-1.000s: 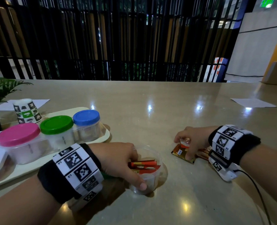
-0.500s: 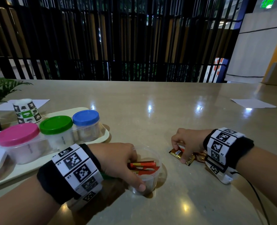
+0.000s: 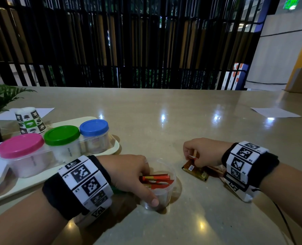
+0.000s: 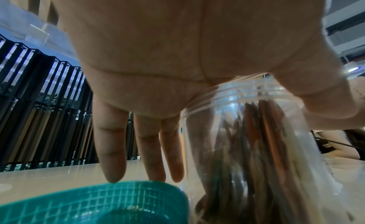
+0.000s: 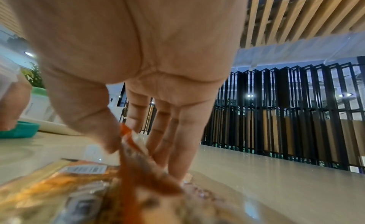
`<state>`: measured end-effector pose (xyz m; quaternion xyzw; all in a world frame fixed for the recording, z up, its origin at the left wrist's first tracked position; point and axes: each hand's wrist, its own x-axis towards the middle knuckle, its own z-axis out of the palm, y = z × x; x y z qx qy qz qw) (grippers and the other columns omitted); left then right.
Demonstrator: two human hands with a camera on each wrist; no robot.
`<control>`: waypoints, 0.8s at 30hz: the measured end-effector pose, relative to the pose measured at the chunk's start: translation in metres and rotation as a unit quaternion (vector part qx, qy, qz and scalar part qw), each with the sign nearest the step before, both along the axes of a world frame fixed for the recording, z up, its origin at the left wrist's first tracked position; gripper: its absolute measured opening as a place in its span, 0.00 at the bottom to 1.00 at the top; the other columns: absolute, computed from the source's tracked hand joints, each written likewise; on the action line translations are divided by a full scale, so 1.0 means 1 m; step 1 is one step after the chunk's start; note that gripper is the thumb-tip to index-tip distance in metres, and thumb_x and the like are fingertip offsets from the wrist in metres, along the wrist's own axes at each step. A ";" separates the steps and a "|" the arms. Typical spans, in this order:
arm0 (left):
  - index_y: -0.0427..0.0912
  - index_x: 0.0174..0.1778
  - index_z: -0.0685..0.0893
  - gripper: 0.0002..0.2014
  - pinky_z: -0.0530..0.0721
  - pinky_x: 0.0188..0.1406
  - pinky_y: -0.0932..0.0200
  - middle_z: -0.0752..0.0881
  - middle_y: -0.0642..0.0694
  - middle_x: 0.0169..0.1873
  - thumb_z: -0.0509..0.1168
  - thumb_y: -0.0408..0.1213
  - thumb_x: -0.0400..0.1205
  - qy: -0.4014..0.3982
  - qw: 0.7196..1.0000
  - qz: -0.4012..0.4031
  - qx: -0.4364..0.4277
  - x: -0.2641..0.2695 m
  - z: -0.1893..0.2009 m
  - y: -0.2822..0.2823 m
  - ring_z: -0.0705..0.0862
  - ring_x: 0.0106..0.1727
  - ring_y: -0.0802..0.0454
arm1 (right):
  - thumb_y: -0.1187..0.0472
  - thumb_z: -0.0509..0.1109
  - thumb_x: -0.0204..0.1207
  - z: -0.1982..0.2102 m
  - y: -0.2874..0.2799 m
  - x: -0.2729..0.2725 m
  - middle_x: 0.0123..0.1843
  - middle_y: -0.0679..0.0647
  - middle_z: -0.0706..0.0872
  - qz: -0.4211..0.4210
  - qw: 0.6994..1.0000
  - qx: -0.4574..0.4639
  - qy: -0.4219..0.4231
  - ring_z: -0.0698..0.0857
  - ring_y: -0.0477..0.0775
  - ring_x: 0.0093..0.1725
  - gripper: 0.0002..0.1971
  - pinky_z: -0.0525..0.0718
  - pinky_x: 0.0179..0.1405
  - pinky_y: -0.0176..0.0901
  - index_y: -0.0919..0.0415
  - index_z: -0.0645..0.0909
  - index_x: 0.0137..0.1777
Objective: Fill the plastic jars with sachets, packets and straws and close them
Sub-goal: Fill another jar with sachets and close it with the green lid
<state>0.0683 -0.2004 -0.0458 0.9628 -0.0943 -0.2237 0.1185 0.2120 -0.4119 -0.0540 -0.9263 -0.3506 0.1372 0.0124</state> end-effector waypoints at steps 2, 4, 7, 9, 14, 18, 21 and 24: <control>0.49 0.64 0.83 0.36 0.80 0.66 0.49 0.77 0.55 0.59 0.70 0.69 0.67 0.001 1.000 0.003 0.006 0.000 0.001 -0.001 0.78 0.59 0.54 | 0.62 0.69 0.75 0.001 0.002 -0.005 0.55 0.46 0.81 -0.007 0.999 0.040 -0.008 0.81 0.48 0.51 0.14 0.84 0.51 0.42 0.46 0.75 0.57; 0.48 0.64 0.83 0.35 0.80 0.66 0.49 0.77 0.54 0.59 0.71 0.69 0.68 0.002 1.000 0.003 0.009 -0.001 0.002 -0.002 0.78 0.59 0.54 | 0.62 0.68 0.76 0.002 0.006 -0.008 0.51 0.47 0.83 -0.009 0.996 0.086 -0.019 0.82 0.47 0.48 0.13 0.82 0.47 0.39 0.47 0.75 0.57; 0.48 0.65 0.83 0.35 0.80 0.66 0.49 0.77 0.53 0.60 0.71 0.67 0.69 0.004 1.000 0.006 0.015 -0.002 0.004 -0.003 0.78 0.59 0.53 | 0.65 0.67 0.76 0.005 0.009 -0.008 0.48 0.46 0.82 -0.029 0.986 0.166 -0.010 0.82 0.47 0.46 0.15 0.82 0.46 0.37 0.46 0.76 0.57; 0.48 0.66 0.82 0.35 0.80 0.66 0.49 0.77 0.53 0.61 0.71 0.67 0.69 0.007 1.000 0.011 0.015 -0.003 0.005 -0.004 0.78 0.60 0.53 | 0.68 0.66 0.76 0.009 0.010 -0.009 0.48 0.46 0.81 -0.041 0.976 0.214 0.005 0.81 0.45 0.46 0.15 0.82 0.44 0.34 0.47 0.79 0.57; 0.46 0.66 0.82 0.34 0.80 0.67 0.49 0.79 0.49 0.62 0.70 0.66 0.71 0.012 1.000 0.013 0.019 -0.003 0.007 -0.006 0.79 0.61 0.51 | 0.69 0.69 0.76 0.026 0.007 -0.019 0.45 0.49 0.87 -0.019 0.957 0.284 0.050 0.84 0.45 0.45 0.09 0.83 0.45 0.37 0.54 0.86 0.43; 0.47 0.66 0.83 0.34 0.80 0.67 0.49 0.81 0.48 0.62 0.71 0.66 0.70 0.013 1.000 0.019 0.014 -0.004 0.006 -0.006 0.80 0.61 0.50 | 0.67 0.73 0.74 0.034 0.003 -0.026 0.46 0.49 0.86 0.031 0.948 0.314 0.027 0.81 0.43 0.43 0.11 0.79 0.46 0.37 0.49 0.87 0.38; 0.47 0.63 0.84 0.33 0.81 0.66 0.50 0.82 0.48 0.60 0.72 0.66 0.69 0.009 1.000 0.021 0.002 -0.005 0.005 -0.006 0.81 0.59 0.51 | 0.70 0.74 0.73 0.037 0.003 -0.028 0.47 0.50 0.86 0.035 0.943 0.330 0.030 0.82 0.40 0.39 0.14 0.81 0.44 0.37 0.48 0.88 0.36; 0.47 0.64 0.84 0.32 0.81 0.66 0.51 0.83 0.48 0.60 0.72 0.65 0.70 0.009 1.000 0.026 0.000 -0.005 0.005 -0.006 0.81 0.59 0.51 | 0.74 0.72 0.72 0.041 0.003 -0.031 0.47 0.58 0.89 0.014 0.927 0.365 0.082 0.88 0.50 0.42 0.13 0.87 0.49 0.44 0.54 0.88 0.37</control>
